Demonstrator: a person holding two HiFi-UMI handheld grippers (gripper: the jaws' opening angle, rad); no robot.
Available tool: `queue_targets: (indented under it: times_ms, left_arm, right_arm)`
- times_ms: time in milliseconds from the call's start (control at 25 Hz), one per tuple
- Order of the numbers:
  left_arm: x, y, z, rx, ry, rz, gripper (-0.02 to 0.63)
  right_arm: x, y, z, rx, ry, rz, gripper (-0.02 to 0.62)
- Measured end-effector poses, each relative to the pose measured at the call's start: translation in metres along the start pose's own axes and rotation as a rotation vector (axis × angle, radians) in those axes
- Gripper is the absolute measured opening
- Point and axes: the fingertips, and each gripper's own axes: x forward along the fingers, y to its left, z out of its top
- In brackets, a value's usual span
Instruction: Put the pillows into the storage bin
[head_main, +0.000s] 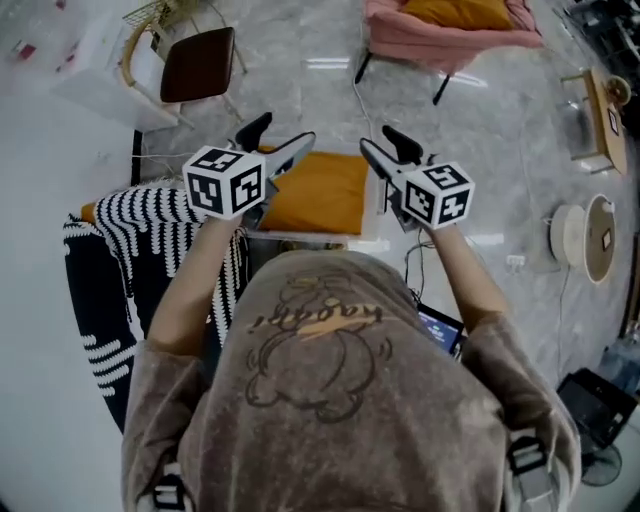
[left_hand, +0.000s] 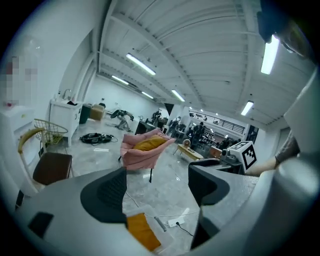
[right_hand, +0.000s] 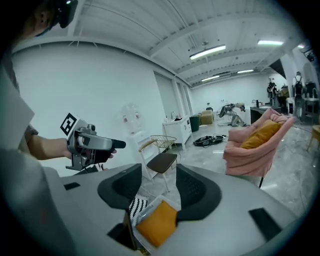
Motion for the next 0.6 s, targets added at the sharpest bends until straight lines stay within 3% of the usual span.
queue_targets:
  times_ms: [120,200,280,400,600]
  left_arm:
    - [-0.009,-0.004,0.015,0.061,-0.034,-0.003,0.371]
    - [-0.014,-0.008,0.021,0.07,-0.048,-0.008,0.355]
    - [-0.019,-0.01,0.026,0.069,-0.07,-0.002,0.233]
    - [-0.027,-0.013,0.037,0.072,-0.15,0.0,0.005]
    - [-0.044,-0.028,0.05,0.187,-0.271,-0.028,0.003]
  right_arm:
    - [-0.003,0.004,0.017,-0.018,-0.035,0.003,0.174]
    - [-0.008,0.007,0.03,-0.04,-0.067,-0.005,0.069]
    - [-0.014,0.014,0.036,-0.068,-0.081,-0.01,0.003]
    - [-0.022,0.029,0.038,-0.098,-0.08,0.032,0.003]
    - [-0.028,0.048,0.042,-0.075,-0.166,0.081,0.003]
